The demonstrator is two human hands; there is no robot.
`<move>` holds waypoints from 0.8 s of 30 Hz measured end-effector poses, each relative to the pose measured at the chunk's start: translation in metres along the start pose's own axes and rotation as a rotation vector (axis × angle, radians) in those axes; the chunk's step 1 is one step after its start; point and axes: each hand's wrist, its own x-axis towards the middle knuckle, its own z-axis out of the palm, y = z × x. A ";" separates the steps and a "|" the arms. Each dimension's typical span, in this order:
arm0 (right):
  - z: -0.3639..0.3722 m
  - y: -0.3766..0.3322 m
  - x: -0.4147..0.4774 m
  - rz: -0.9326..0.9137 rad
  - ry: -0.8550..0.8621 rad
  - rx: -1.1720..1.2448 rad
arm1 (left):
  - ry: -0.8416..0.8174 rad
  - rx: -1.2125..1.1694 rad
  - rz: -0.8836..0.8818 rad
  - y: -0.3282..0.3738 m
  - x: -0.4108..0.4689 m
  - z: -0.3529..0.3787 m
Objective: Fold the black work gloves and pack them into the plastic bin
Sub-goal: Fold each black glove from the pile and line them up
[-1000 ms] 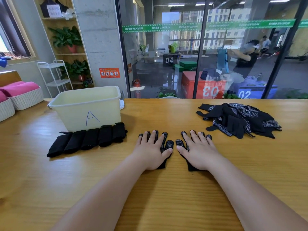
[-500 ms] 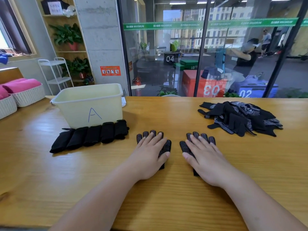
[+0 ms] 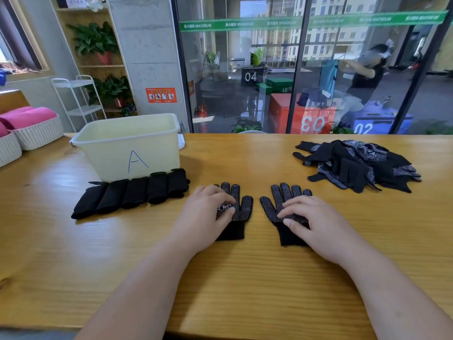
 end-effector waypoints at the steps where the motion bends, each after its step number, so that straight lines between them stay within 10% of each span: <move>1: 0.000 0.002 0.001 0.009 -0.009 -0.014 | 0.038 -0.018 -0.011 -0.003 0.001 -0.001; 24: 0.008 -0.002 0.004 0.013 0.130 -0.025 | -0.071 -0.019 -0.114 0.003 0.002 0.002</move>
